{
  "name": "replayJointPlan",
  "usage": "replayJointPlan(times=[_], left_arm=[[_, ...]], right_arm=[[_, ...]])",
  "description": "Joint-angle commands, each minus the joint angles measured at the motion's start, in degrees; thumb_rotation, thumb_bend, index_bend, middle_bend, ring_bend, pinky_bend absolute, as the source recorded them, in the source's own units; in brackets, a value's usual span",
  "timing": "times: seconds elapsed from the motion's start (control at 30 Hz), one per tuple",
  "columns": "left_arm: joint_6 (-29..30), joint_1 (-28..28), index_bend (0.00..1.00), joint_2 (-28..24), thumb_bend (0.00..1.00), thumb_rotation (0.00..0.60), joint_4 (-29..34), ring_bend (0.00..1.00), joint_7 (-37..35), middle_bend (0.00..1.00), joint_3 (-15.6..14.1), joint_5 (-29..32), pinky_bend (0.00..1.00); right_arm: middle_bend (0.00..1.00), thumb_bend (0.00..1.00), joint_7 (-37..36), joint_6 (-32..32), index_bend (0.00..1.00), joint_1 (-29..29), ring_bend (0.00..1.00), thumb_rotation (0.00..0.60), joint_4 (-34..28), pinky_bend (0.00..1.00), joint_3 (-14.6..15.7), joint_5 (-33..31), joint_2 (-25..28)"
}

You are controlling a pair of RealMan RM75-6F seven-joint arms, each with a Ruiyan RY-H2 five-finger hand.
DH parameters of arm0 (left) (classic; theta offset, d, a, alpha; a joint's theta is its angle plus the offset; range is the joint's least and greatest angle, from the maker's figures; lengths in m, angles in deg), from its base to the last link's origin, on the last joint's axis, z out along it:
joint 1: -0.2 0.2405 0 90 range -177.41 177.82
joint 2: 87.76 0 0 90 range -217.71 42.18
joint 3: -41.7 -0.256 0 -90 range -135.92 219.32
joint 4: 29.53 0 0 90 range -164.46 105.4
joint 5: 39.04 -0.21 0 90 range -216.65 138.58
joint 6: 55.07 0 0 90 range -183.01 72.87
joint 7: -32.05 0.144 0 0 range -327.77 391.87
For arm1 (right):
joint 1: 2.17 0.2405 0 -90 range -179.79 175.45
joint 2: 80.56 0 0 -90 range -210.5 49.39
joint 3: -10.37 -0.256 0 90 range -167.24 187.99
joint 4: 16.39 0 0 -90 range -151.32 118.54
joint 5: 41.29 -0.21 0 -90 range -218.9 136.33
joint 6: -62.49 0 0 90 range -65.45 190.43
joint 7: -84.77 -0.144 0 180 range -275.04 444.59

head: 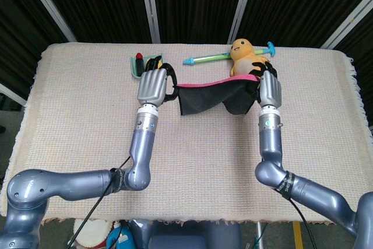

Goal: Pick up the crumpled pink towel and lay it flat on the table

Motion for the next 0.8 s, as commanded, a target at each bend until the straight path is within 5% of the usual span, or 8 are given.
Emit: replayJointPlan(times=[0.03,0.8], left_arm=[[0.7,2.0,0.91,-0.8,0.71,0.600,2.8,0.05,-0.4,0.30,-1.3,-0.9,0.07],[5.5,14.8,0.91,-4.8,0.71,0.600,20.7,0.05,-3.2,0.30,-12.2,-9.5,0.07]], right_arm=[[0.22,0.72,-0.9,-1.1,0.66,-2.3,0.02,0.600,-3.1,0.01,2.0,1.4,0.9],[0.22,0.72,-3.1,-7.0,0.66,-13.1,0.02,0.600,-15.3,0.01,13.5,11.3,3.2]])
